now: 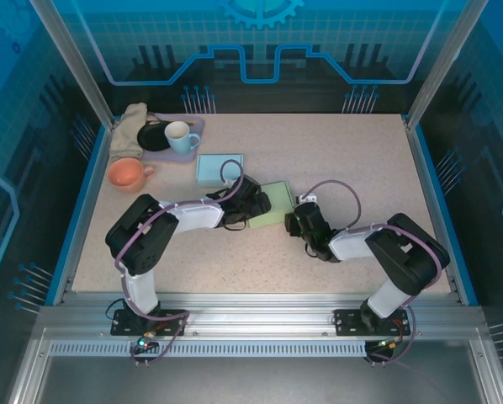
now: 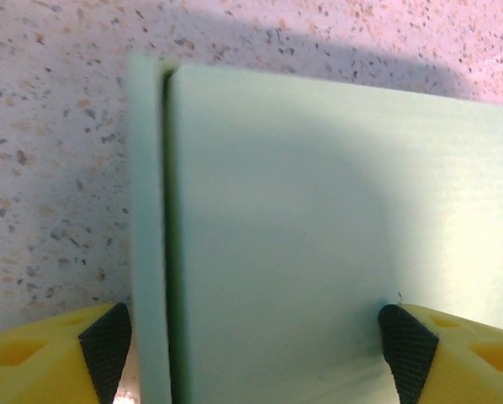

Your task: Fold the paper box

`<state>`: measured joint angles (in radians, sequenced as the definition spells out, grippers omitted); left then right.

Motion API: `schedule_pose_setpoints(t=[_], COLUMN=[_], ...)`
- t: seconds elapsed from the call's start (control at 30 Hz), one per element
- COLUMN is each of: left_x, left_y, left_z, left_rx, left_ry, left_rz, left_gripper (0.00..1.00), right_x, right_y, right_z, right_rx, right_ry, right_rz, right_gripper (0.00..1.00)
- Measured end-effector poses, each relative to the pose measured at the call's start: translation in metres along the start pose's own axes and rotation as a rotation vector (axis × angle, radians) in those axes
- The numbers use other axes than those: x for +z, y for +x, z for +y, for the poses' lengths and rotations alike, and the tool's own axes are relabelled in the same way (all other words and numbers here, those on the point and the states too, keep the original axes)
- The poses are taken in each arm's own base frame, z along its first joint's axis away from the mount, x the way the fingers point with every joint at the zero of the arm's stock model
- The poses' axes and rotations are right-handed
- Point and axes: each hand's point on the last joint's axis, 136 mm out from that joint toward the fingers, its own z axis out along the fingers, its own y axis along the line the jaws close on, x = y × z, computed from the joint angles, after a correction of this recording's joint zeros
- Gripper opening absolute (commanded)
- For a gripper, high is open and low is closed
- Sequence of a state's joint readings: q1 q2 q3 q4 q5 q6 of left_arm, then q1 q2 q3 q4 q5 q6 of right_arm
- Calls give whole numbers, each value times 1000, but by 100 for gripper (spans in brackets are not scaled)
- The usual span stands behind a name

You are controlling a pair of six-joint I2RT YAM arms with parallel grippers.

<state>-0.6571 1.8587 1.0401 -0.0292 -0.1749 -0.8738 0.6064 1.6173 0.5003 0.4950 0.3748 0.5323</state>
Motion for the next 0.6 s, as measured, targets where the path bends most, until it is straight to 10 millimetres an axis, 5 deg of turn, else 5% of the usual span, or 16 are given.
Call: schedule_pose_setpoints(t=[0.2, 0.6], left_x=[-7, -29], left_y=[25, 52], left_z=[-18, -15], left_rx=[87, 175], left_ry=[-9, -36], left_rz=[38, 131], left_gripper=[83, 90], right_x=[13, 24], right_y=[-9, -18], right_z=[-26, -27], right_rx=[117, 281], right_ry=[-24, -153], right_rz=[50, 169], right_gripper=[40, 35])
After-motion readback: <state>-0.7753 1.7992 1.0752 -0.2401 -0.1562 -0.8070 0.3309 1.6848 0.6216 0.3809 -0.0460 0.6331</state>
